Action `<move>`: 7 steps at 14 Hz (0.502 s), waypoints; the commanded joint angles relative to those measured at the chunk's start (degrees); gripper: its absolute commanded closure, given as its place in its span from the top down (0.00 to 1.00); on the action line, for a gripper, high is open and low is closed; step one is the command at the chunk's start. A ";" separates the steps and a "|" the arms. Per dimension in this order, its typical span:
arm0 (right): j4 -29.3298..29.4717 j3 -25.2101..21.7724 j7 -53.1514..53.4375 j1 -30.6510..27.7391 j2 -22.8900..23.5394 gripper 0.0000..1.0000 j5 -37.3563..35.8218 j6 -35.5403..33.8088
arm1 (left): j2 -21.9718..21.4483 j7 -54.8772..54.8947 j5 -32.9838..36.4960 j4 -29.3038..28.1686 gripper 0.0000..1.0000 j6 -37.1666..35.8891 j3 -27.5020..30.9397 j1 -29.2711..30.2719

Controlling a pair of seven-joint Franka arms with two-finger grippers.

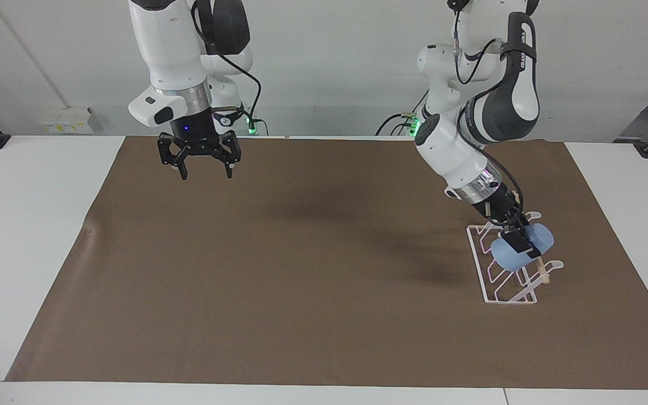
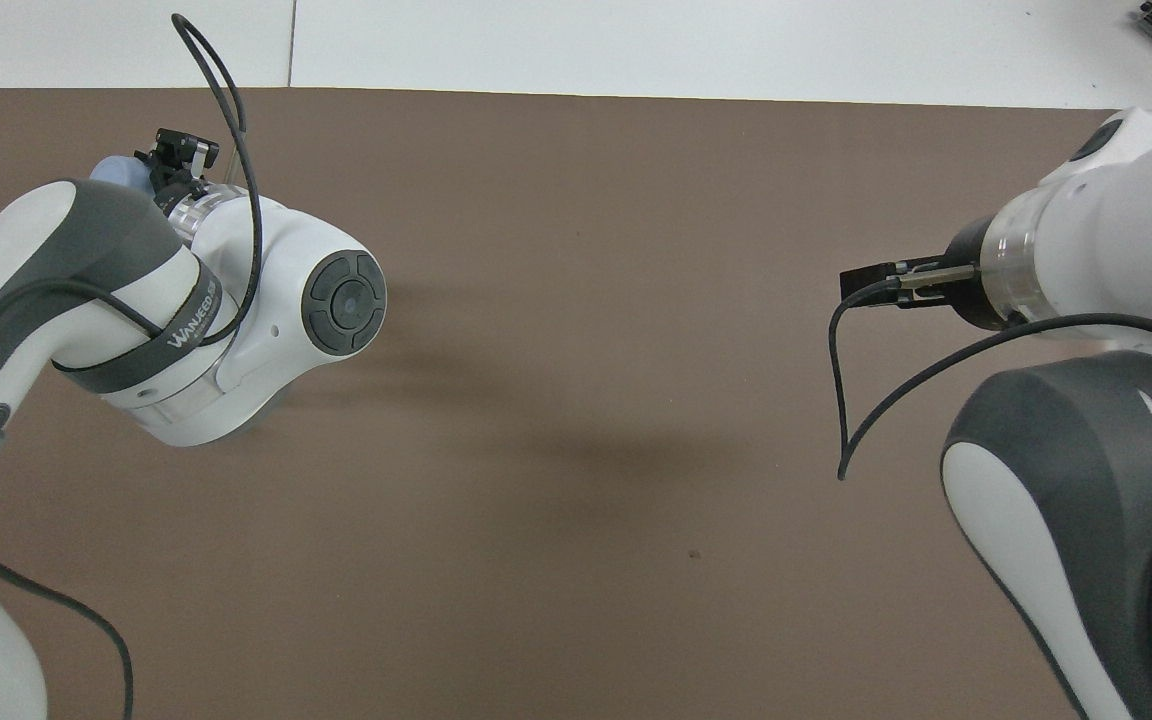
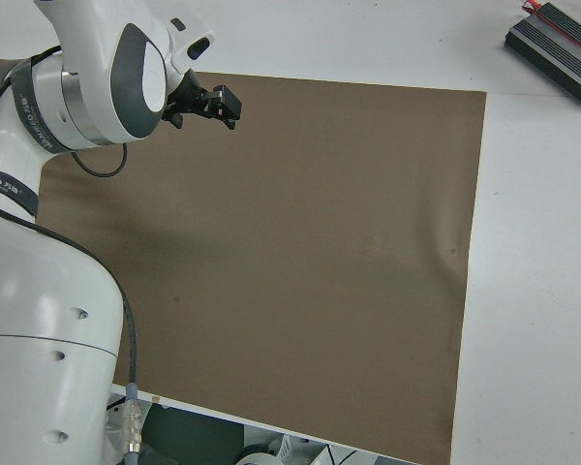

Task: Hang cup on cup holder
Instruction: 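Hang the cup on a rack hook with the left gripper while the right gripper withdraws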

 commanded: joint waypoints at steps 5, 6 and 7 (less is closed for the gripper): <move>-1.69 0.60 -0.71 -0.76 -1.46 1.00 0.16 -0.07 | -1.30 -0.71 1.22 -2.64 0.04 3.27 -0.14 1.50; -1.69 0.51 -0.71 -0.85 -1.46 1.00 0.16 0.02 | -1.30 -0.71 1.22 -2.64 0.37 3.18 -0.14 1.41; -1.69 0.60 -0.71 -0.85 -1.46 1.00 0.16 0.02 | -1.30 -0.62 1.22 -2.55 0.75 3.18 -0.14 1.50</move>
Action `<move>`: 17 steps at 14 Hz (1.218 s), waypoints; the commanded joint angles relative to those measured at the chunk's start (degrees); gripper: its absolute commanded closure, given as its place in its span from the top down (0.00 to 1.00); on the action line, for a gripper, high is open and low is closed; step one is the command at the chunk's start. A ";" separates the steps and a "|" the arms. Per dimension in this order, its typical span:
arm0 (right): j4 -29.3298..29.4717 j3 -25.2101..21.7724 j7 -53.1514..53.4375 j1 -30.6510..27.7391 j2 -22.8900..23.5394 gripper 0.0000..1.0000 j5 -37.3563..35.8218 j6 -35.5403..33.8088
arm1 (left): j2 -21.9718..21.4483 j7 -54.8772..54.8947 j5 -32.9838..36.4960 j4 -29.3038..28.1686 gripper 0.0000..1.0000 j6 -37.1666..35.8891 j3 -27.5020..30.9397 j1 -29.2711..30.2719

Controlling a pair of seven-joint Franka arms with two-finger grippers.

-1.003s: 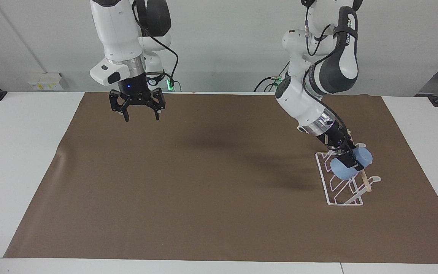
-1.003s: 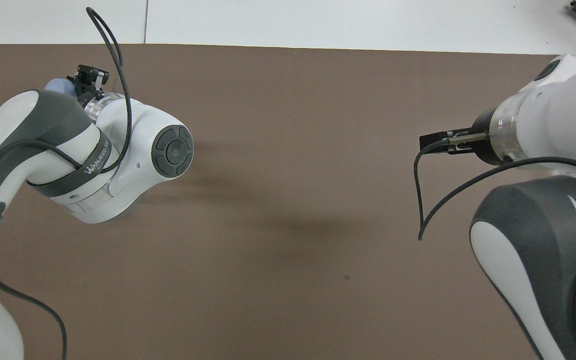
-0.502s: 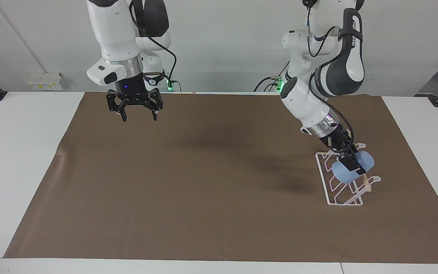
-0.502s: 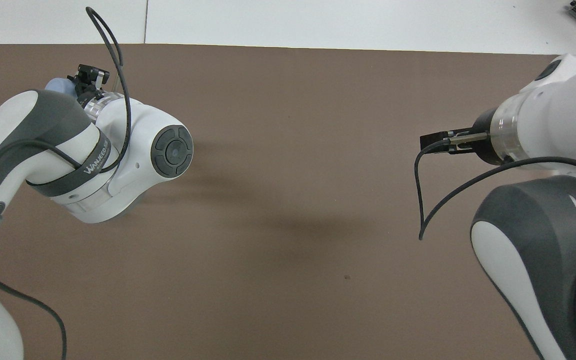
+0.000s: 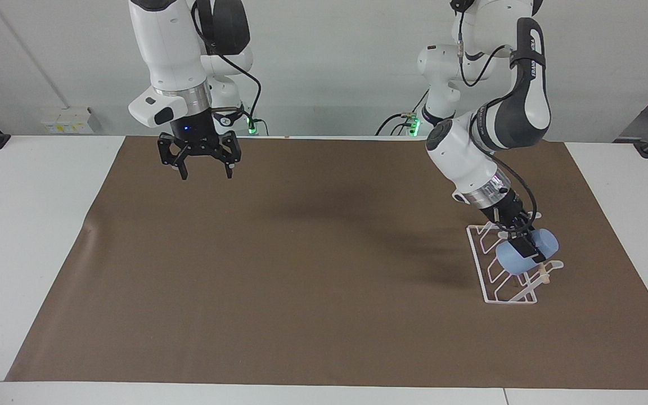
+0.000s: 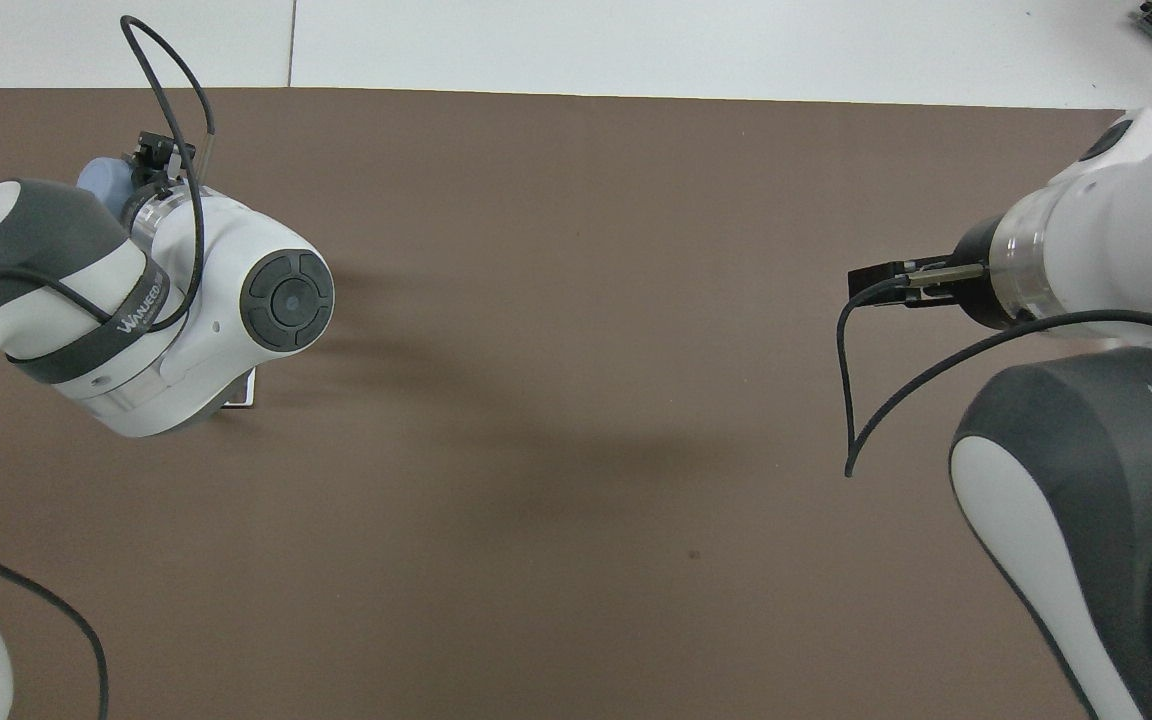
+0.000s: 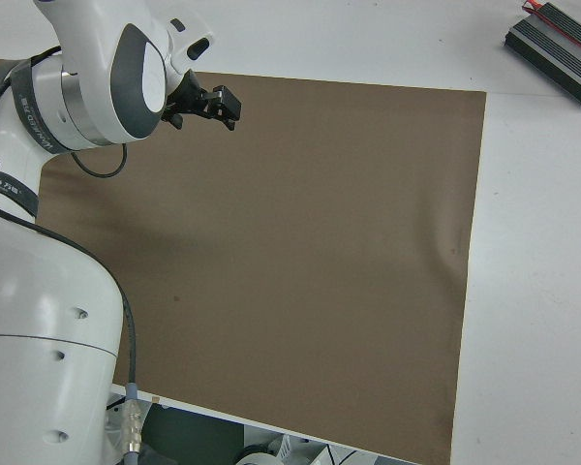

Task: Hang cup on cup holder
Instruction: 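Hang the cup on a rack hook with the left gripper while the right gripper withdraws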

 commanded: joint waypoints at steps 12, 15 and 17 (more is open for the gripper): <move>-1.53 0.45 -0.71 -0.93 -1.46 1.00 0.16 -0.71 | -1.91 -0.45 -5.00 2.21 1.00 -5.92 -0.73 -0.55; -1.53 0.45 -0.71 -0.93 -1.55 1.00 0.16 -0.71 | -3.49 -0.71 -15.18 6.60 1.00 -13.65 -0.82 -2.40; -1.53 0.45 -0.71 -0.76 -1.55 1.00 0.16 -0.71 | -6.99 -2.46 -25.54 7.85 1.00 -18.06 -1.00 -2.84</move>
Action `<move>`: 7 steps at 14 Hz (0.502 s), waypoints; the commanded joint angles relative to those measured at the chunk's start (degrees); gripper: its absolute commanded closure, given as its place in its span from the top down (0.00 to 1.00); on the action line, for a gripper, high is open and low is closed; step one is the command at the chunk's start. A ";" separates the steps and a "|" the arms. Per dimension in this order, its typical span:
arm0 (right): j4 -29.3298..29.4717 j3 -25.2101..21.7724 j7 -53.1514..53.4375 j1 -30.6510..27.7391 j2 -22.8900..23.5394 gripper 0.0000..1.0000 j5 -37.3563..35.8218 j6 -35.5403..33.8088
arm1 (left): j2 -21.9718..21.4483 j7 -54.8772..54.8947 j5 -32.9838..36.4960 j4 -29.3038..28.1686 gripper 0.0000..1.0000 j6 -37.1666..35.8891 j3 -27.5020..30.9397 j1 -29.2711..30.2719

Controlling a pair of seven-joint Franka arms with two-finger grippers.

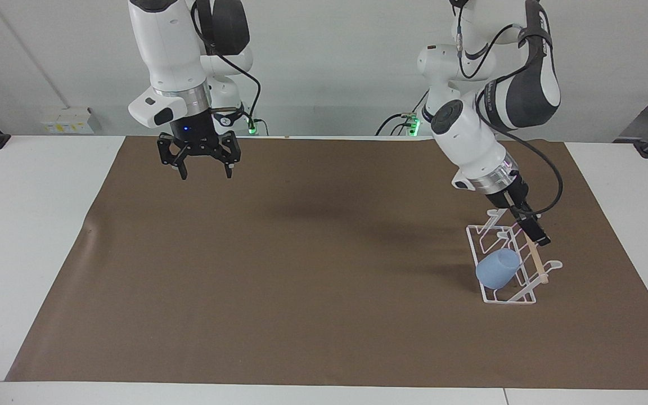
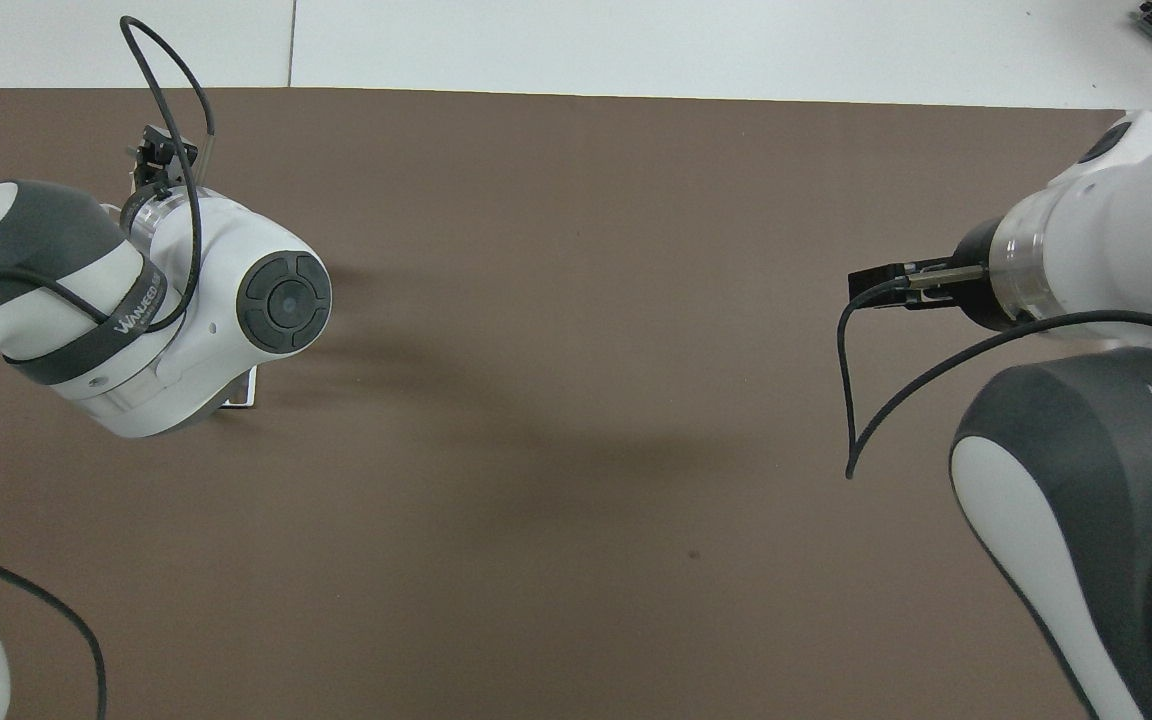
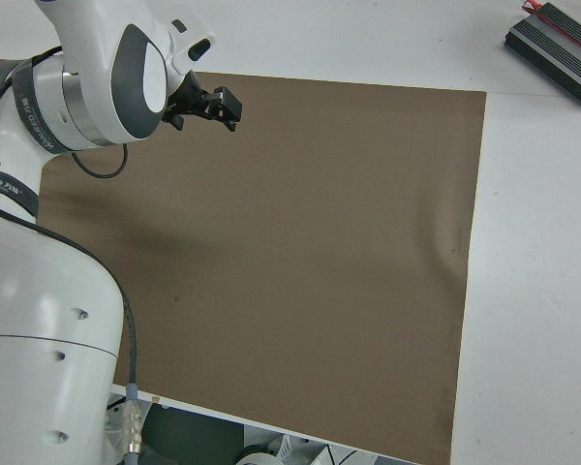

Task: Hang cup on cup holder
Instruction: 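Hang the cup on a rack hook with the left gripper while the right gripper withdraws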

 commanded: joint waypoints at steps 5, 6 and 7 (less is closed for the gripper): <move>-1.53 0.44 -0.71 -0.74 -1.47 1.00 0.16 -0.48 | -10.59 -7.72 -25.10 0.47 1.00 -10.07 1.42 2.13; -1.53 0.53 -0.71 -0.74 -1.47 1.00 0.16 -0.48 | -11.99 -9.83 -27.65 0.29 1.00 -12.18 1.76 2.40; -1.53 0.53 -0.71 -0.74 -1.47 1.00 0.16 -0.48 | -13.22 -11.16 -32.02 0.29 1.00 -14.03 1.85 3.71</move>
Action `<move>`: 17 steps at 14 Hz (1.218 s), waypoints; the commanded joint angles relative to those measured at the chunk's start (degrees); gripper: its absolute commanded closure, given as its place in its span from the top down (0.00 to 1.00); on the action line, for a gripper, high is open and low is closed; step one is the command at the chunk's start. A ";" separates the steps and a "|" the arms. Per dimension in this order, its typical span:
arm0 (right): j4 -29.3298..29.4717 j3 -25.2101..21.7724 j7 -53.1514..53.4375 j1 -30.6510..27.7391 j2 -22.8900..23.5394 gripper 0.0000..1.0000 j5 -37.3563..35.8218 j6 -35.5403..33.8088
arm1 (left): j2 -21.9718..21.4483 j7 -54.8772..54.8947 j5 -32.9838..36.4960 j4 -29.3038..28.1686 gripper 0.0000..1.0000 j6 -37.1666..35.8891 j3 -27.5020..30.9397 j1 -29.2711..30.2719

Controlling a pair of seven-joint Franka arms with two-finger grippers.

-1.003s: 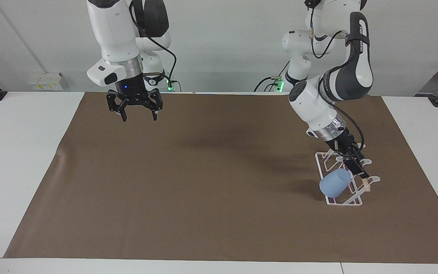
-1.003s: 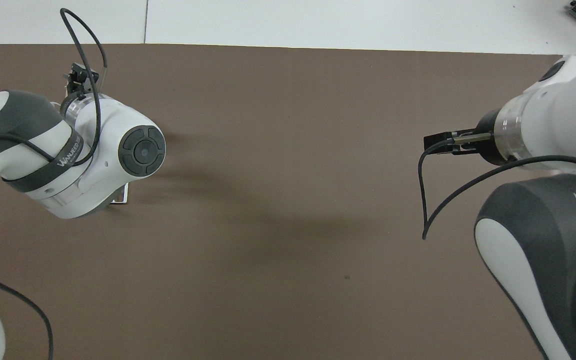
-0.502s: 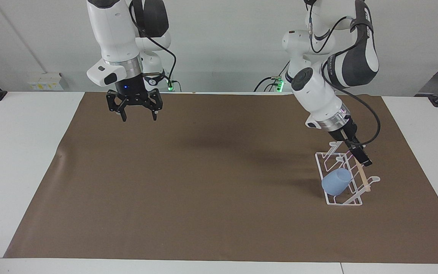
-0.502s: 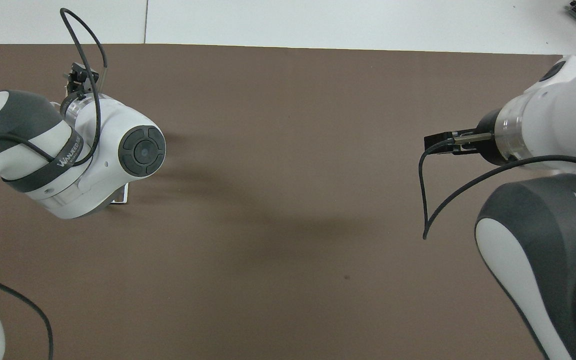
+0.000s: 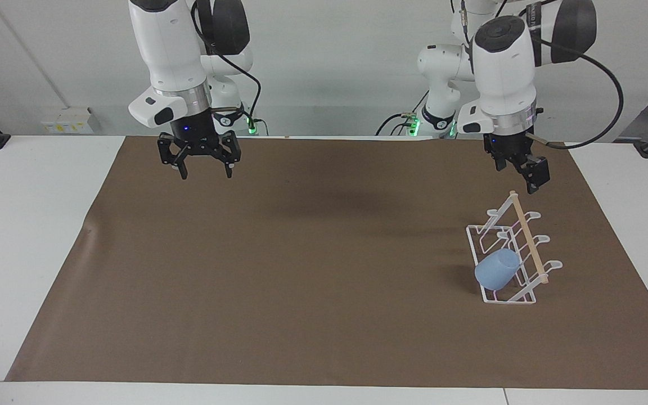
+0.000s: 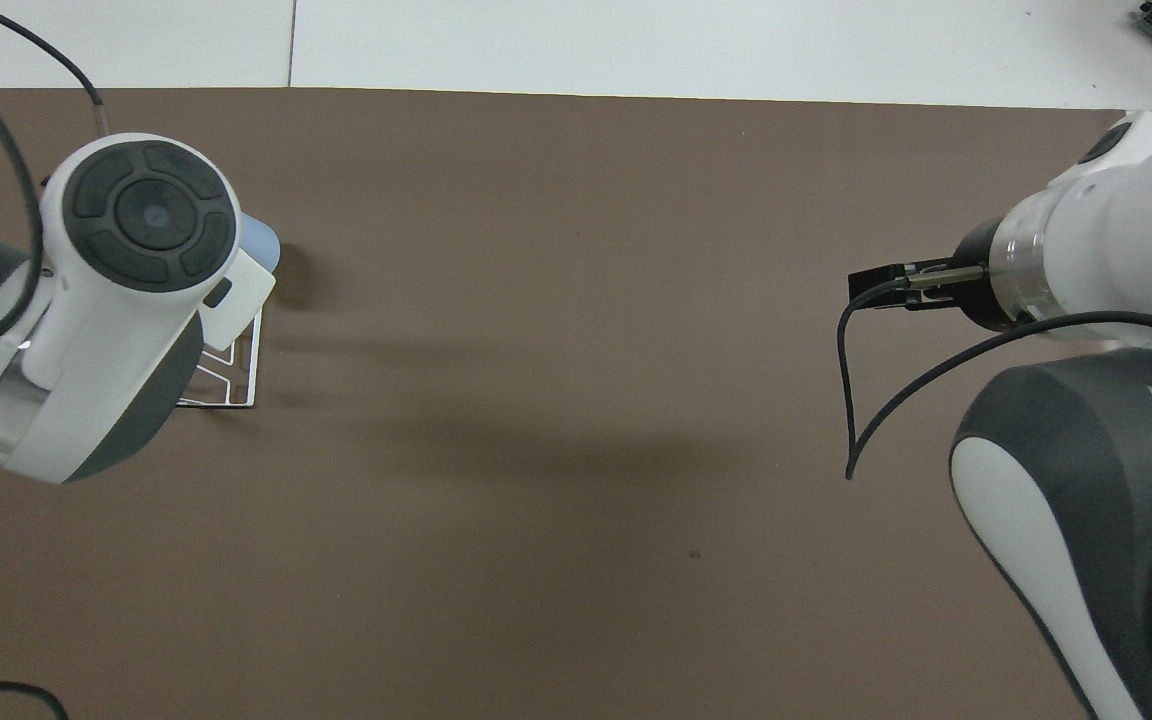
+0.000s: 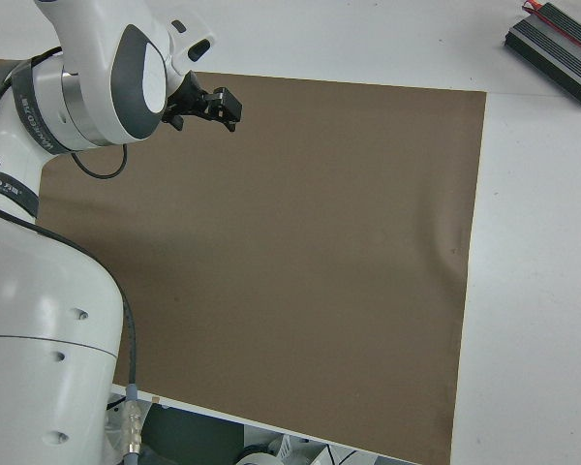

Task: Hang cup on cup holder
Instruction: 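Open the left gripper and pull it back from the rack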

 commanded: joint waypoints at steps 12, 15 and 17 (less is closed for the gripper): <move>-1.33 0.50 -0.71 -0.74 -1.42 1.00 0.16 -0.45 | -3.57 -30.64 -24.75 5.71 1.00 -11.02 0.04 8.17; -1.33 0.41 -0.71 -0.74 -1.42 1.00 0.16 -0.45 | -2.69 -31.10 -24.42 7.47 1.00 -11.20 0.13 8.36; -1.33 0.41 -0.71 -0.74 -1.42 1.00 0.16 -0.45 | -1.64 -31.45 -24.42 8.80 1.00 -11.11 0.31 8.89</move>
